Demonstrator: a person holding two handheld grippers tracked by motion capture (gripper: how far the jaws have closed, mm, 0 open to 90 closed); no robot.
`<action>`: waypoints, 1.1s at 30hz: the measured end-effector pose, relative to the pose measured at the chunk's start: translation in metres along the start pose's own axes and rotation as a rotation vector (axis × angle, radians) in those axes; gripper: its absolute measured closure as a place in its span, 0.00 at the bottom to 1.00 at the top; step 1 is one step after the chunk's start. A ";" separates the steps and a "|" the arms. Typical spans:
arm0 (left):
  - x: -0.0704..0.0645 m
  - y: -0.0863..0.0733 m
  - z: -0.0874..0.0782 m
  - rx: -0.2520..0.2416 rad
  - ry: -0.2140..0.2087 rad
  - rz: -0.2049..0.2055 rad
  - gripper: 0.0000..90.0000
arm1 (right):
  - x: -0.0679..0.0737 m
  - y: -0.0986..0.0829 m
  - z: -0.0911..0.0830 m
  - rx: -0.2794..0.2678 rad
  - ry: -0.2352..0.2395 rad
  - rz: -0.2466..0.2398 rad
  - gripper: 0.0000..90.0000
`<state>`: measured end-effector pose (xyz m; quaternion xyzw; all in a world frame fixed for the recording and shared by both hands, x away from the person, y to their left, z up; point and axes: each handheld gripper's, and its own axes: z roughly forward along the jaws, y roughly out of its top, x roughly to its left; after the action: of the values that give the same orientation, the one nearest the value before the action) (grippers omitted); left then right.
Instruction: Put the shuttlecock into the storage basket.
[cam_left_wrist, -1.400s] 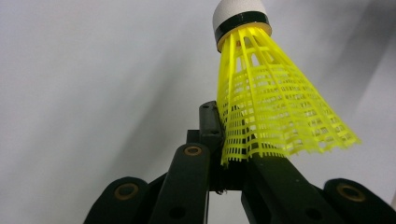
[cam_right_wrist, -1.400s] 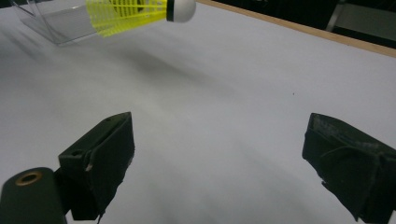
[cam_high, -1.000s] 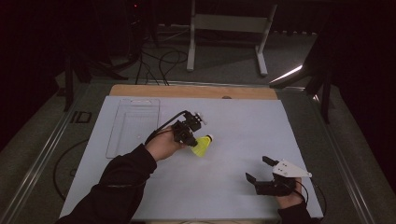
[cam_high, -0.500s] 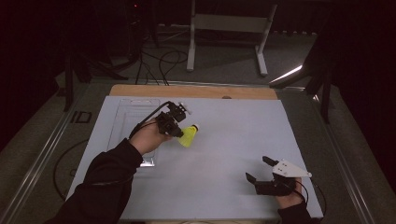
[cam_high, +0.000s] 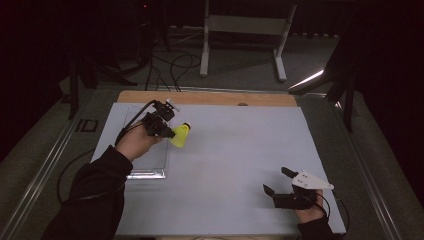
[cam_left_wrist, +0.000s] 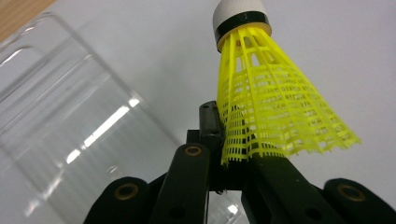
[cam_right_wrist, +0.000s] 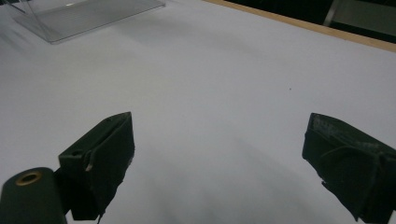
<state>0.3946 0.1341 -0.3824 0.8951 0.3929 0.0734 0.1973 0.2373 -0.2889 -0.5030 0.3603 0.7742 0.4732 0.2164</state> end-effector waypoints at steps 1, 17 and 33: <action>0.000 0.000 0.000 0.000 0.000 0.000 1.00 | 0.000 0.000 0.000 0.000 0.000 0.000 0.10; 0.034 -0.023 -0.015 -0.015 0.085 -0.115 1.00 | 0.000 0.000 0.000 0.003 -0.007 -0.008 0.10; 0.048 -0.026 0.001 -0.039 0.103 -0.201 1.00 | 0.000 0.000 0.001 0.004 -0.009 -0.006 0.10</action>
<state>0.4097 0.1854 -0.3950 0.8422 0.4890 0.1069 0.2003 0.2378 -0.2887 -0.5034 0.3604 0.7754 0.4694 0.2205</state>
